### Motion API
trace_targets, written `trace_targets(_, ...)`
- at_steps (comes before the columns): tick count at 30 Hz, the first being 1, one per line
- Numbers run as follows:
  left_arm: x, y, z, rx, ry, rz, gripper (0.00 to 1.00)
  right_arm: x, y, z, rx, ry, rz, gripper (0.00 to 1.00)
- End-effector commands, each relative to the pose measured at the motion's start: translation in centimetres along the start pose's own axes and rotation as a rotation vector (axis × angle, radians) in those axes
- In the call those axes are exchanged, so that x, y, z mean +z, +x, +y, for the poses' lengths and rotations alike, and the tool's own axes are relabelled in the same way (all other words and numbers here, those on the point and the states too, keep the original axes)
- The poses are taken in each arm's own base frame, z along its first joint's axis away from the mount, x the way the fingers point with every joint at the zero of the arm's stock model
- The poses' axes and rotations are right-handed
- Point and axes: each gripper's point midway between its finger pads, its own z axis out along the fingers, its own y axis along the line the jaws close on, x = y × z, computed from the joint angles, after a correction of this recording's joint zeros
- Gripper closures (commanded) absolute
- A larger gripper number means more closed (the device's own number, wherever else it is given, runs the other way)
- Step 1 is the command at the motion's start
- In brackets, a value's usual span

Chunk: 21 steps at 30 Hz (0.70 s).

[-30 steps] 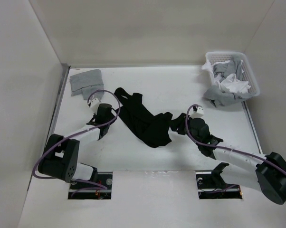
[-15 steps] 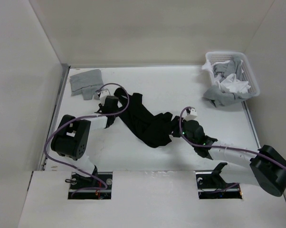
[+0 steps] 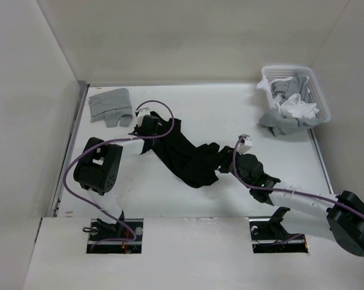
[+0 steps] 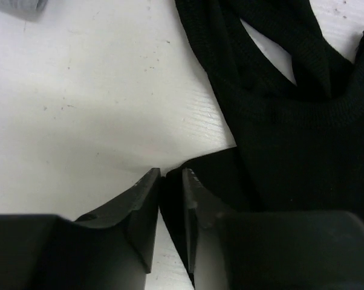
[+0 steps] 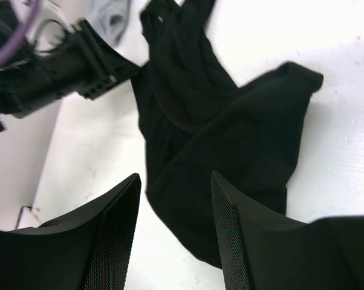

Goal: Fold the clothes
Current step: Flatten the tank top out

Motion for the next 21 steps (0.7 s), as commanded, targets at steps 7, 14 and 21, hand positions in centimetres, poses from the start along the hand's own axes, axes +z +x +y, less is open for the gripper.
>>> trace_targets(7,-1.1,-0.3,0.2,0.018,-0.030,0.024,0.95,-0.8,-2.1,0.4,0.014,-0.034,-0.079,0.44)
trace_targets(14,-7.7,-1.7,2.1,-0.190,0.032,-0.086,0.98,-0.8,1.6,-5.2,0.041,0.176,0.059,0.76)
trace_targets(21,-10.0,-0.6,3.4,-0.286,0.086,-0.112,0.97,1.5,1.4,-6.2,-0.008,0.238,0.102,0.36)
